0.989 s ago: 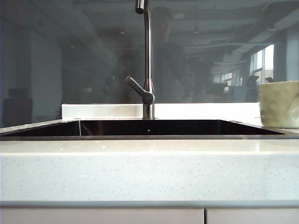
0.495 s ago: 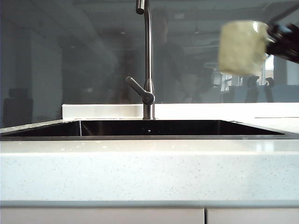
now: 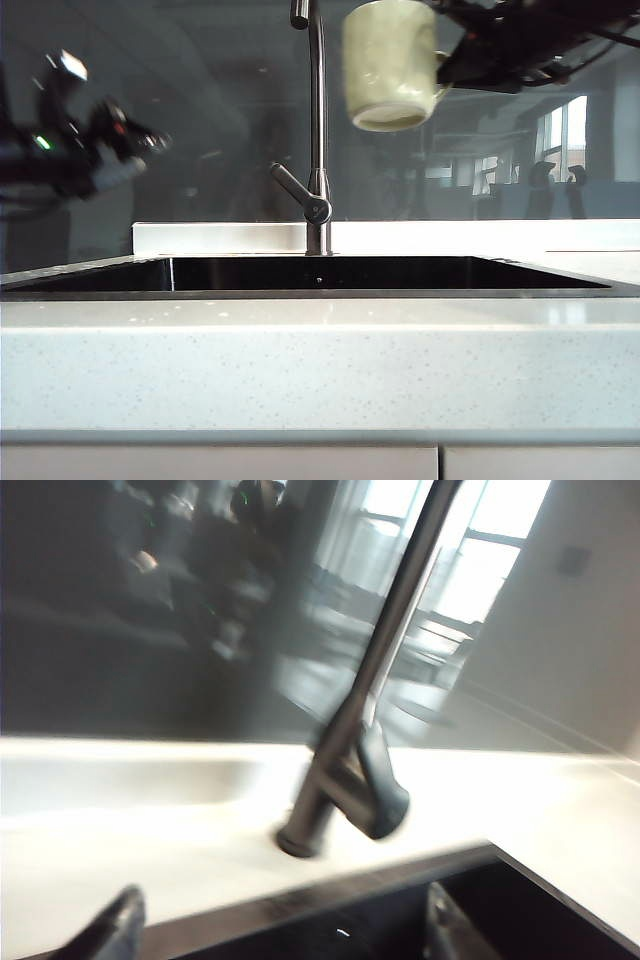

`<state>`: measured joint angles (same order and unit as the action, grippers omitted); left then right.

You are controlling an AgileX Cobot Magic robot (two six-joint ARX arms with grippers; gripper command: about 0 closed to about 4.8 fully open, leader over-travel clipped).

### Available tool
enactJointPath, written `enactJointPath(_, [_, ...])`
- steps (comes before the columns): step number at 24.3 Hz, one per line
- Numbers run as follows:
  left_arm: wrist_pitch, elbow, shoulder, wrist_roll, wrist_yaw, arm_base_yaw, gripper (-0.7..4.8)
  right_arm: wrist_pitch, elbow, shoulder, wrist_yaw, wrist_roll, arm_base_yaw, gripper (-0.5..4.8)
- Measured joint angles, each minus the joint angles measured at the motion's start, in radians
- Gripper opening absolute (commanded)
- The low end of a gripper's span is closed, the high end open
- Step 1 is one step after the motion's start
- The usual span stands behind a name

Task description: Pick up the mug next to the sink, go to the faucet to get some water, pour the water into the sink, and finally put the mug back to its place.

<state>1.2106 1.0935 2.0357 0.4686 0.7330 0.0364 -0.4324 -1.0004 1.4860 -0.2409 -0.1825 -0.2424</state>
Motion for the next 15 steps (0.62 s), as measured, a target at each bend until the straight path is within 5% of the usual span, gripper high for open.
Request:
enactJointPath(2, [0.0,0.265,0.227,0.082,0.111,-0.031,3.78,0.019,-0.047,0.05,0.023,0.012,-0.047,-0.07])
enactJointPath(7, [-0.003,0.628,0.469,0.158,0.194,-0.086,3.83,0.036,-0.105,0.12,0.034,0.014,-0.074,-0.07])
enactJointPath(15, [-0.052,0.988,0.626,0.205,0.215,-0.166,4.45,0.098,-0.262,0.215,0.099,0.015,-0.065,-0.07])
